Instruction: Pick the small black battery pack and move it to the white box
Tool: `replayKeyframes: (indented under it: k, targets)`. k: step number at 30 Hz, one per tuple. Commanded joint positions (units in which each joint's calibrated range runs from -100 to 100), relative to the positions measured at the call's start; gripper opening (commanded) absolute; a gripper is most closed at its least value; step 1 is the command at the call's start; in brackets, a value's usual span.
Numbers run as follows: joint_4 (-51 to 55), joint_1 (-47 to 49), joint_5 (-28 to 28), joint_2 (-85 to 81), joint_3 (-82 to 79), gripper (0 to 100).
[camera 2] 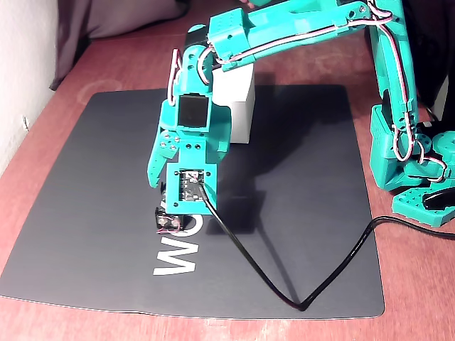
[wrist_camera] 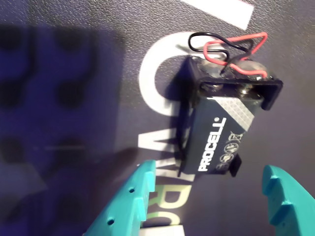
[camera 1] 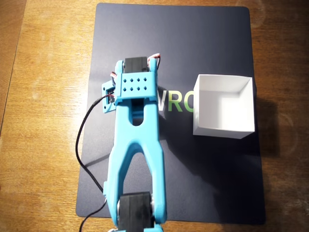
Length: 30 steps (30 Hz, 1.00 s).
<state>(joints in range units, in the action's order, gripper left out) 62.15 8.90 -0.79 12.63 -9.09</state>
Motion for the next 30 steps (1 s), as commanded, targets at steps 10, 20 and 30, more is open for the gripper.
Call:
replayKeyframes:
  k: [10, 20, 30]
  targets:
    - [-3.9, 1.7, 1.4, 0.0, 2.6, 25]
    - [-4.2, 5.0, 3.9, 0.1, 2.0, 25]
    - [-3.8, 4.1, 3.5, 2.8, 2.8, 25]
